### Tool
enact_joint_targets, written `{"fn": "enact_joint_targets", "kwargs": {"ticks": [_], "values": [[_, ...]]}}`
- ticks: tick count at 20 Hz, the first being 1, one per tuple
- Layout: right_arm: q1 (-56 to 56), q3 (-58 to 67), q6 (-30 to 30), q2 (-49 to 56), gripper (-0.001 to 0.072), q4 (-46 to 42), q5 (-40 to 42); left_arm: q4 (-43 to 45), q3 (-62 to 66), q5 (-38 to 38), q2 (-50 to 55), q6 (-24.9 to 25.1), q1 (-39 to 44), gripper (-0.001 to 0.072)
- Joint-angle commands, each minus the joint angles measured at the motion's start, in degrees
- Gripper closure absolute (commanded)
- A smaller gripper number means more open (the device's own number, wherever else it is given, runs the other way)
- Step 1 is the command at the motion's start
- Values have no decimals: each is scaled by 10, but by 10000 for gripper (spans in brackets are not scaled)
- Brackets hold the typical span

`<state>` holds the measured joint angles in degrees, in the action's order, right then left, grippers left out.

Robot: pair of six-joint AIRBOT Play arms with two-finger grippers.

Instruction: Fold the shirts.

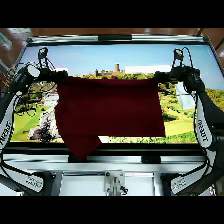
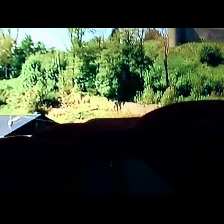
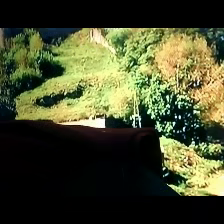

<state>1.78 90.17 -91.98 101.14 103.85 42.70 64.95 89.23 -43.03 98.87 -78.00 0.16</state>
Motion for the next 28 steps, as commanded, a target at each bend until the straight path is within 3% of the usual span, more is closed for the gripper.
{"fn": "enact_joint_targets", "kwargs": {"ticks": [1,4,6,15,16,17,18,24,28], "values": [[0,0,2,-30,629,-65,104,15,31,-157,-3,45,-10,672],[-1,-7,4,-25,629,-96,241,88,31,-304,8,42,-19,672],[-1,-26,5,-9,628,-97,255,92,24,-365,29,42,-20,672],[-1,-34,13,25,613,-97,271,116,21,-402,47,38,-16,662],[-1,-33,12,21,498,-97,277,111,21,-419,47,38,-16,472],[0,-33,5,10,286,-98,287,112,21,-440,46,38,-16,247],[0,-33,-6,-4,234,-99,298,111,22,-461,43,38,-18,176],[26,-48,-47,-92,233,-116,449,-5,-32,-513,-46,8,-62,175],[97,-143,-48,-158,233,-41,463,-5,-296,-432,-191,10,-79,175]]}}
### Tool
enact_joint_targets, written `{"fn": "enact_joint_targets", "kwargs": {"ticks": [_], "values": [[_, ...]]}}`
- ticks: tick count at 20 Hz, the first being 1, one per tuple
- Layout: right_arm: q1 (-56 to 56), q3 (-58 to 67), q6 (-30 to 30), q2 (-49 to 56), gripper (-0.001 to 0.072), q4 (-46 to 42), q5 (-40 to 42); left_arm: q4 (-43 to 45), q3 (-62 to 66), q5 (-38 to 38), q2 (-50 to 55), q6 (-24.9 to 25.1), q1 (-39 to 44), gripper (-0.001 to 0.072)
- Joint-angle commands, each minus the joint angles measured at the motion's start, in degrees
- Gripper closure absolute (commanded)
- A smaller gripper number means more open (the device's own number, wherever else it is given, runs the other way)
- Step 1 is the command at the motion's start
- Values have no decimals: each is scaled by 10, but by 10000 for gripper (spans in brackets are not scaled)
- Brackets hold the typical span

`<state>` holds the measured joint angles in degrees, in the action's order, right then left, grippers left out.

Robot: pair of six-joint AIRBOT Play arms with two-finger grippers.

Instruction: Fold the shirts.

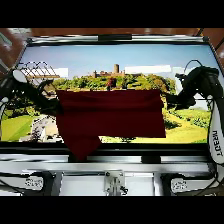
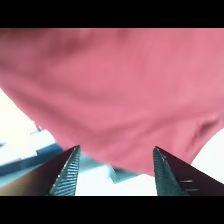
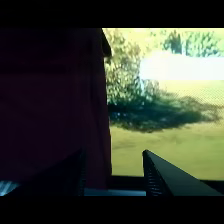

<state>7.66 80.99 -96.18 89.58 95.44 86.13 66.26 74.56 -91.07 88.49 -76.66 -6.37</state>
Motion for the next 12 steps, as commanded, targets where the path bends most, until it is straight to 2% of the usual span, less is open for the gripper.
{"fn": "enact_joint_targets", "kwargs": {"ticks": [1,3,5,6,8,12], "values": [[50,-70,-10,-58,233,49,24,-21,-214,72,-124,5,-20,182],[71,-96,-16,-83,233,75,7,-38,-322,87,-190,42,-46,225],[85,-102,-16,-94,233,82,-9,-38,-382,96,-228,51,-74,219],[87,-102,-15,-94,233,82,-12,-43,-402,109,-237,51,-84,183],[86,-102,-12,-94,233,82,-18,-64,-423,144,-236,51,-85,163],[87,-102,-9,-94,233,91,-19,-97,-441,215,-236,51,-56,166]]}}
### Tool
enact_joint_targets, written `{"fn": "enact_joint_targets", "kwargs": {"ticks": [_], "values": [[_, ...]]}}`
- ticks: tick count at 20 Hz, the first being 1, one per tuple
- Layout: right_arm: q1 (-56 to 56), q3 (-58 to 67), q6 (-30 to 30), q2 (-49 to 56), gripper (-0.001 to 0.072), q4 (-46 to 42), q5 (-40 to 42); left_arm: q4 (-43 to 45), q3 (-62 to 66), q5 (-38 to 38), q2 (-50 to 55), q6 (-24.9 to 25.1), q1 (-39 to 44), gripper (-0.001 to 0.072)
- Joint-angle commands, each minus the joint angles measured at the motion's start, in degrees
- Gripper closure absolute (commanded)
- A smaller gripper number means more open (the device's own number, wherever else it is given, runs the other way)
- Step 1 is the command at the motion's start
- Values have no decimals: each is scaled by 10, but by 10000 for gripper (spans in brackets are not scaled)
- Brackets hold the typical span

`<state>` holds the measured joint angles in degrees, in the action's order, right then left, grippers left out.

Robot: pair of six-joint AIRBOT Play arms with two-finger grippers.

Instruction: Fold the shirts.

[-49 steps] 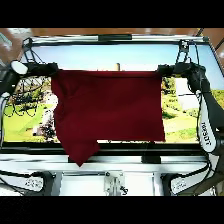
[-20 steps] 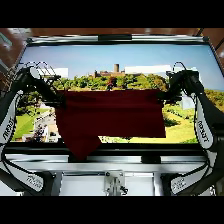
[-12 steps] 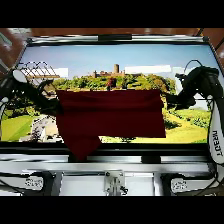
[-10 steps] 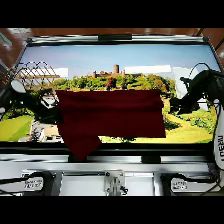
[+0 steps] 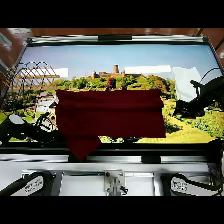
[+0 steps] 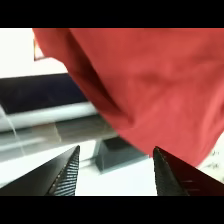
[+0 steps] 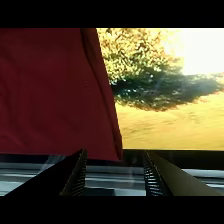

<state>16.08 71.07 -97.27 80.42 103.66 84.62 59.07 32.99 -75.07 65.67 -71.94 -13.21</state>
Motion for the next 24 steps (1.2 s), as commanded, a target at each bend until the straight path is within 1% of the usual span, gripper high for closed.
{"fn": "enact_joint_targets", "kwargs": {"ticks": [1,2,5,6,7,8,9,11,12,13,15,17,19,22,23,24], "values": [[2,-3,2,-2,233,9,-4,-23,-26,67,-8,3,20,169],[2,-3,2,-2,233,9,-4,-24,-26,78,-8,2,26,191],[2,-3,2,-2,233,8,-5,-24,-26,86,2,-1,35,192],[2,-3,4,-2,233,8,-6,-26,-27,86,11,-1,39,204],[2,-5,5,-2,157,8,-6,-28,-29,87,21,-1,45,275],[2,-17,6,-2,79,9,-6,-31,-29,87,31,-1,54,361],[2,-36,6,-2,79,12,-6,-37,-29,87,38,3,61,465],[2,-96,5,-2,79,22,-11,-41,-29,86,41,9,68,583],[2,-128,-5,-2,79,28,-19,-41,-29,84,41,10,68,670],[2,-157,-18,-2,80,26,-35,-41,-28,82,41,10,68,672],[2,-198,-18,-2,80,27,-69,-41,-26,71,39,19,68,672],[2,-217,-18,0,82,47,-107,-41,-25,69,36,23,68,672],[2,-217,-11,10,83,50,-125,-41,-25,69,36,23,68,672],[2,-217,-9,36,84,72,-130,-41,-25,69,36,23,68,672],[2,-217,-9,42,138,78,-139,-41,-25,69,36,23,68,672],[2,-217,-9,45,225,85,-150,-42,-23,69,36,23,68,672]]}}
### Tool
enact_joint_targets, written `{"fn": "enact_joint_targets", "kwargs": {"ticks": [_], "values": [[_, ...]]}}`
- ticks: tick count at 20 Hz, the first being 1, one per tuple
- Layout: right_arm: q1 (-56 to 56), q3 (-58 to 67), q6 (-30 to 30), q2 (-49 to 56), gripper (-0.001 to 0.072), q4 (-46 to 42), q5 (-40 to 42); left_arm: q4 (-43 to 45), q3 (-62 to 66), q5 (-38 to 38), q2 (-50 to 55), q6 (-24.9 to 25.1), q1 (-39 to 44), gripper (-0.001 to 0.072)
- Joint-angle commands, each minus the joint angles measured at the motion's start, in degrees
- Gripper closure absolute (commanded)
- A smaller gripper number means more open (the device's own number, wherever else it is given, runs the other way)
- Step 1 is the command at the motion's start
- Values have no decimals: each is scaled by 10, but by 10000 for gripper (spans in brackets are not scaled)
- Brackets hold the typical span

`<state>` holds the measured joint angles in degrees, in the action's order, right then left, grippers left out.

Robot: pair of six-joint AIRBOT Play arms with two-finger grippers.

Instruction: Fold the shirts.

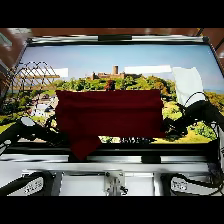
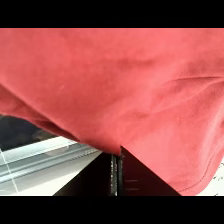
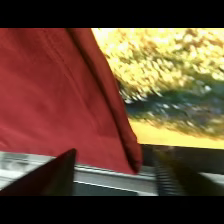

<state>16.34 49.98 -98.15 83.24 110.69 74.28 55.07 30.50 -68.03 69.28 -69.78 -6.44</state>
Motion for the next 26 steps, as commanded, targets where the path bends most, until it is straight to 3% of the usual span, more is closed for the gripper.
{"fn": "enact_joint_targets", "kwargs": {"ticks": [1,5,10,13,19,22,26], "values": [[-1,-6,-1,17,282,28,-52,-3,3,-1,-2,1,0,672],[-1,-6,-51,15,627,78,-15,-3,53,-2,-5,16,-1,672],[-1,17,-138,-50,630,79,-46,-3,188,-5,-9,51,-4,675],[-8,63,-90,-50,630,84,-135,-3,269,56,21,37,-4,675],[-98,230,-49,59,630,50,-218,-66,460,58,188,10,-4,674],[-104,314,5,126,630,28,-220,-64,535,59,247,0,-6,674],[-105,337,16,183,628,40,-205,-65,557,38,311,-36,-3,674]]}}
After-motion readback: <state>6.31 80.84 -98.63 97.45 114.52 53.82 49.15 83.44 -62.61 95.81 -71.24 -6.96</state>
